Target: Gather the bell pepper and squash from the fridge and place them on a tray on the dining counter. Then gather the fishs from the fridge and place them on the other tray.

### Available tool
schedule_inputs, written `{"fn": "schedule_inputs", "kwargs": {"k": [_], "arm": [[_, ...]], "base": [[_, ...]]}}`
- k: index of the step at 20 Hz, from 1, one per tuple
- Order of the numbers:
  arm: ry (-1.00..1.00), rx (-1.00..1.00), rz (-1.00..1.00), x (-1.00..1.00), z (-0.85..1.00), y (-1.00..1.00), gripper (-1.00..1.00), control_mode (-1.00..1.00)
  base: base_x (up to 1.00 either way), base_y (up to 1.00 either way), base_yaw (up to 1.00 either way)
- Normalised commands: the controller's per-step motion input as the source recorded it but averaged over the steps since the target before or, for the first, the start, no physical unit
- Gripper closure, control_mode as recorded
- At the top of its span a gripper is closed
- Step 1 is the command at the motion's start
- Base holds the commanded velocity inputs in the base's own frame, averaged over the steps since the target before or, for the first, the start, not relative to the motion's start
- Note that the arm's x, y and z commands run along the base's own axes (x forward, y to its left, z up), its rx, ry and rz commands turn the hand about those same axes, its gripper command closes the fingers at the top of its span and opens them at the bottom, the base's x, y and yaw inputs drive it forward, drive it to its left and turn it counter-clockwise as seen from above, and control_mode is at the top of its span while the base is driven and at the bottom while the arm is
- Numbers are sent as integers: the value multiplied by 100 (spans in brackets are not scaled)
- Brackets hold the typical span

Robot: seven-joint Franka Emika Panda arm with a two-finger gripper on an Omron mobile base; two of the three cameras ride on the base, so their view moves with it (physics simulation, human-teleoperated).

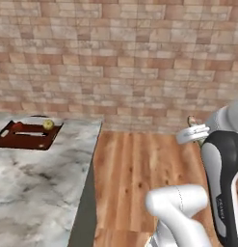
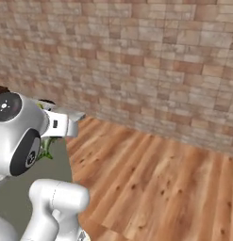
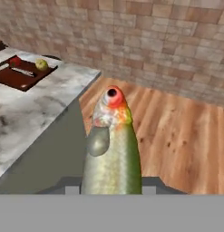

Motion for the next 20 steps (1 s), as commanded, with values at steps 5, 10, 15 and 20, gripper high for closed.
{"fn": "schedule_inputs", "kwargs": {"k": [5,10,15,20], "arm": [[0,0,0,0,0,0,100,100],[0,0,0,0,0,0,100,100],[0,0,0,0,0,0,100,100],[0,0,0,0,0,0,100,100]], "base": [[100,-94,41],[100,-72,51],[100,-57,59],[100,-86,47]]}}
